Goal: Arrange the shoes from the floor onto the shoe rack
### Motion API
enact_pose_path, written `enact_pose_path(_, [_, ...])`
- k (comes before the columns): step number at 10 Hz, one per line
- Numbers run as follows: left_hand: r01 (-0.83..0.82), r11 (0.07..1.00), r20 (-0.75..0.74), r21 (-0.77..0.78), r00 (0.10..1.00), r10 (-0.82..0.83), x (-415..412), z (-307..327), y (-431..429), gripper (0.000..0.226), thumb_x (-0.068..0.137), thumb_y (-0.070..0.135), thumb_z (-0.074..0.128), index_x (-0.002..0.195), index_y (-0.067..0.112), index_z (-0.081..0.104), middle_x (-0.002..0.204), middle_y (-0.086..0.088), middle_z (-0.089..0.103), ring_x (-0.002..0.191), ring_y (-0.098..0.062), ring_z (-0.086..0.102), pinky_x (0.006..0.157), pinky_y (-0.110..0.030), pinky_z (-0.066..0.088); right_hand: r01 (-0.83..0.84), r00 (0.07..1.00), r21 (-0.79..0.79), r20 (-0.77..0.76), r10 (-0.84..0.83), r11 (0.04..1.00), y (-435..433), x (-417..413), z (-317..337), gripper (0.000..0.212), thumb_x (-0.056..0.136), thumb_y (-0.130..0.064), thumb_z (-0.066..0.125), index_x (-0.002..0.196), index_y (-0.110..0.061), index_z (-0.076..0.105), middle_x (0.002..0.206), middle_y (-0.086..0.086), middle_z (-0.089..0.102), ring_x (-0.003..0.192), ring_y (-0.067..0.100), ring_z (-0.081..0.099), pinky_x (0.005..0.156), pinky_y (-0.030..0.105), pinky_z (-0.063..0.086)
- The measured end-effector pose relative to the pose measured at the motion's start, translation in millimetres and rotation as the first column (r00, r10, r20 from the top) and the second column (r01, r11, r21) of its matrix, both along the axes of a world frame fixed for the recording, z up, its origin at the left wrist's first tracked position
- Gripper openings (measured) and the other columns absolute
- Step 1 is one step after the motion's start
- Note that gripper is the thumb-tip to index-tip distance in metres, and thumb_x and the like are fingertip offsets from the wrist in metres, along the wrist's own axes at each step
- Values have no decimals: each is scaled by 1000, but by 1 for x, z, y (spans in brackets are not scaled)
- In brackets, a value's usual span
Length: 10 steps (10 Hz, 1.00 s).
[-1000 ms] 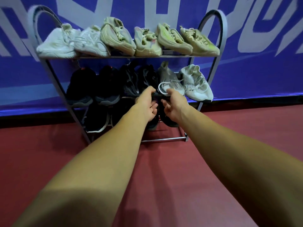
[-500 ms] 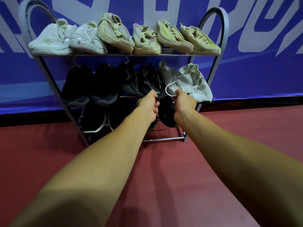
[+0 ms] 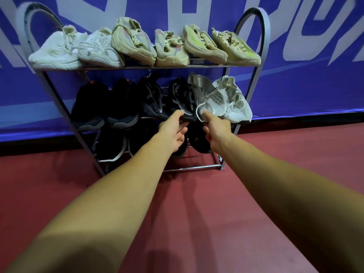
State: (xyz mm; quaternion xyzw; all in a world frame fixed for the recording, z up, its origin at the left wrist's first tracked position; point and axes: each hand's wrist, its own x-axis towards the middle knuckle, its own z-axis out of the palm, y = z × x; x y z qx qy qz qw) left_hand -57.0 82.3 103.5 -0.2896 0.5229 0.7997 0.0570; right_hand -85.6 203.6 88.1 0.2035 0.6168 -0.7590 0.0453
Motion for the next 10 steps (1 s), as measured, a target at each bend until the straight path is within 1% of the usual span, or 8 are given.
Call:
enact_pose_path(1, [-62,996,33,-69,997,65,3,-2,-10,47,80,52,71,110,15,68,99,0,75,71,-11,58,54,-23,34,-151,987,-87,44,155,985,-7,1,-5,30,89,-38,72,94,-11,59,63,-2,56,34,3,41,31,14,29])
enact_pose_path(2, [-198,965,39,-172,977,208,6,-5,-21,34,78,46,71,90,15,65,87,-1,71,65,-13,56,46,-22,33,-246,962,-129,90,258,961,-19,1,-6,40,91,-44,67,107,-8,63,66,0,67,38,3,41,36,14,28])
enact_pose_path(3, [-312,924,-61,-219,950,306,5,-4,-31,18,78,31,69,79,13,66,77,-3,70,51,-10,51,42,-19,32,-229,968,-168,64,243,959,-28,0,3,28,91,-32,70,108,-10,66,75,1,70,45,3,48,40,13,30])
enact_pose_path(5, [-371,885,-98,-281,929,358,6,-12,-42,31,83,29,67,99,2,70,85,-9,76,49,-8,53,46,-20,36,-156,988,-100,-5,157,983,-29,0,12,23,86,-26,76,98,-8,67,78,7,70,50,10,41,34,16,28])
enact_pose_path(6, [-306,895,-94,-326,952,291,5,-14,-53,37,82,32,67,106,3,70,85,-8,75,52,-10,51,54,-25,39,-164,986,-86,0,165,983,-28,-2,7,33,87,-30,75,108,-5,69,82,9,70,50,8,40,37,16,27])
enact_pose_path(8, [-166,937,-77,-307,986,149,11,-7,-58,30,87,35,68,106,12,67,82,0,72,61,-9,54,51,-22,36,-202,979,-22,21,203,979,-29,3,13,28,93,-34,69,106,-9,67,86,5,71,41,3,45,37,13,32])
enact_pose_path(9, [-114,939,-65,-323,993,98,15,-3,-60,28,88,40,68,102,15,66,85,1,70,63,-8,54,54,-21,37,-302,952,43,60,299,952,-25,7,15,39,92,-47,66,99,-8,66,79,1,69,47,5,49,44,18,32])
enact_pose_path(10, [-30,929,-40,-370,999,16,24,6,-62,21,89,36,66,96,16,65,83,2,68,63,-8,54,55,-21,38,-350,935,171,11,354,921,-24,21,22,18,92,-24,70,96,-7,67,70,3,62,48,7,47,44,17,30])
